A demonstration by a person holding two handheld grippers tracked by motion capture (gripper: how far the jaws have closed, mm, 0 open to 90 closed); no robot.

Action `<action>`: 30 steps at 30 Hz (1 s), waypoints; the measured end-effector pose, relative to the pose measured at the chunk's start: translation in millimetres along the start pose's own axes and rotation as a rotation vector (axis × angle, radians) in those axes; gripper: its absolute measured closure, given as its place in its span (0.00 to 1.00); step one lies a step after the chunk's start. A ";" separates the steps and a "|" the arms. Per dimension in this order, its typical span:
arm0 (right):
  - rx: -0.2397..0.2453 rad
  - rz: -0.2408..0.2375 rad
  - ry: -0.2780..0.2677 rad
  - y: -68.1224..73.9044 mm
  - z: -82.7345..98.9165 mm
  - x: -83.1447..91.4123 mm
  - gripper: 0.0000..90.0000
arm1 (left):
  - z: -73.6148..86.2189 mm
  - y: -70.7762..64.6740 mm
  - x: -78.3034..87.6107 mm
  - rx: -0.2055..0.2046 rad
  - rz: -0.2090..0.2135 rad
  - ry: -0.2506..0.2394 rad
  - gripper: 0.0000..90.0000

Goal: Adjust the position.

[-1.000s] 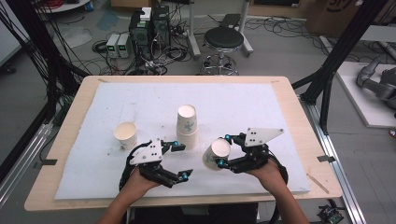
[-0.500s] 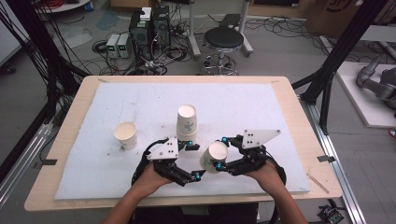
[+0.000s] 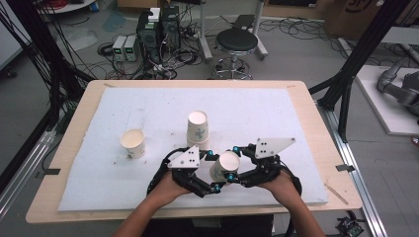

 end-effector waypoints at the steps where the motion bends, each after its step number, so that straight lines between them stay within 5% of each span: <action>1: -0.002 0.000 0.001 -0.1 0.2 0.0 0.40 | 0.0 0.1 -0.3 0.003 -0.002 -0.002 0.19; 18: -0.021 -0.028 -0.017 -0.1 2.1 -4.1 0.39 | -1.9 -0.1 0.4 -0.017 0.020 0.033 0.36; 22: -0.059 -0.021 -0.010 -2.0 2.6 -5.3 0.23 | -5.5 0.0 3.6 -0.023 0.013 0.084 0.37; 25: -0.052 -0.044 -0.005 -0.9 2.9 -6.3 0.23 | -8.0 -0.2 6.5 -0.029 0.010 0.135 0.39; 30: -0.042 -0.013 0.033 -2.9 3.5 -7.0 0.22 | -11.2 -1.3 9.4 -0.051 0.017 0.225 0.39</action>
Point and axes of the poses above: each handheld gripper's, and its own axes: x roughly backward along the jaws, z roughly out of its underside, y roughly to its left, the point moved 4 cm from there along -x, roughly forward along the jaws
